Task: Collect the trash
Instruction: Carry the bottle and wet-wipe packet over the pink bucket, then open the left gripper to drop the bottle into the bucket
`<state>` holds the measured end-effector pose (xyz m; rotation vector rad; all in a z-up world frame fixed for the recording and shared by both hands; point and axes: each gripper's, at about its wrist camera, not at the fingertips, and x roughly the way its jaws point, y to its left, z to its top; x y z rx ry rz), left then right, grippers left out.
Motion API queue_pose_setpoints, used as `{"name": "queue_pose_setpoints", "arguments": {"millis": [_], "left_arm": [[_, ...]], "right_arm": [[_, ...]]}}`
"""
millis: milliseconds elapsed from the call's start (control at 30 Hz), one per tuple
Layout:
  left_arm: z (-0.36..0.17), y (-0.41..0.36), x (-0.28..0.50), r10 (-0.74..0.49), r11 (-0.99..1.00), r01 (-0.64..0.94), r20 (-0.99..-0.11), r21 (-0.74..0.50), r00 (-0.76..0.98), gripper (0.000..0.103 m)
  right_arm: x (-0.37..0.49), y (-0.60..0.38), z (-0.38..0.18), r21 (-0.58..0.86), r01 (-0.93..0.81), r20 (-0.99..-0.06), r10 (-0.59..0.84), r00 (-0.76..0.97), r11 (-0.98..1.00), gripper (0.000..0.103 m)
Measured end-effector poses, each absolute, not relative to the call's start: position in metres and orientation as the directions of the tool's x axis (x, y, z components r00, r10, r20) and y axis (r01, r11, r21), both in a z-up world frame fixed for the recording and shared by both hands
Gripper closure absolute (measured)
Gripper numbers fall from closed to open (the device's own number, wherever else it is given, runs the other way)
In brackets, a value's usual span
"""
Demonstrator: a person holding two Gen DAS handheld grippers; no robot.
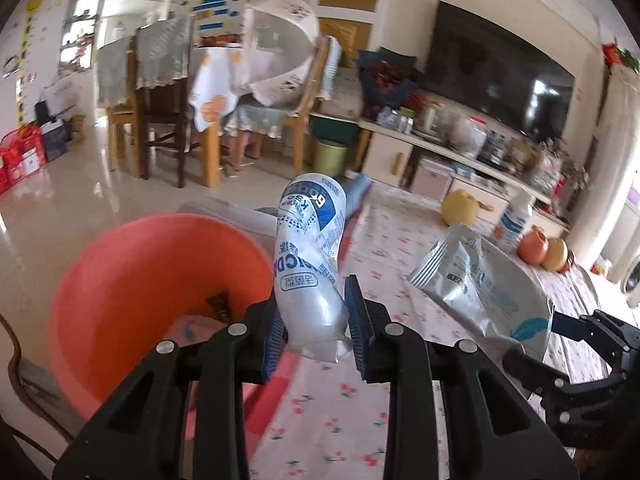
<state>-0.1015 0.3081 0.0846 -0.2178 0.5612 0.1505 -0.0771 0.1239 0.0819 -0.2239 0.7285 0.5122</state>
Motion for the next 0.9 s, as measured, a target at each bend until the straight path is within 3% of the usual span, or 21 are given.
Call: {"name": "queue_pose_setpoints", "arguments": {"millis": [333, 800, 833, 900], "left_arm": [[0.081, 0.36, -0.104, 0.186, 0.918, -0.347, -0.566, -0.191, 0.803, 0.072], [0.062, 0.4, -0.102, 0.217, 0.857, -0.459, -0.644, -0.235, 0.733, 0.072], [0.061, 0.401, -0.102, 0.22, 0.853, -0.467, -0.652, -0.232, 0.725, 0.071], [0.057, 0.404, -0.103, 0.231, 0.841, -0.49, -0.667, -0.229, 0.708, 0.059]], "right_arm": [[-0.074, 0.213, 0.094, -0.108, -0.613, -0.695, 0.381, 0.61, 0.783, 0.03], [-0.061, 0.299, 0.086, -0.281, -0.677, -0.708, 0.329, 0.624, 0.68, 0.029], [-0.06, 0.306, 0.085, -0.296, -0.682, -0.709, 0.325, 0.626, 0.669, 0.029], [-0.06, 0.313, 0.082, -0.316, -0.685, -0.703, 0.322, 0.634, 0.657, 0.023]]}}
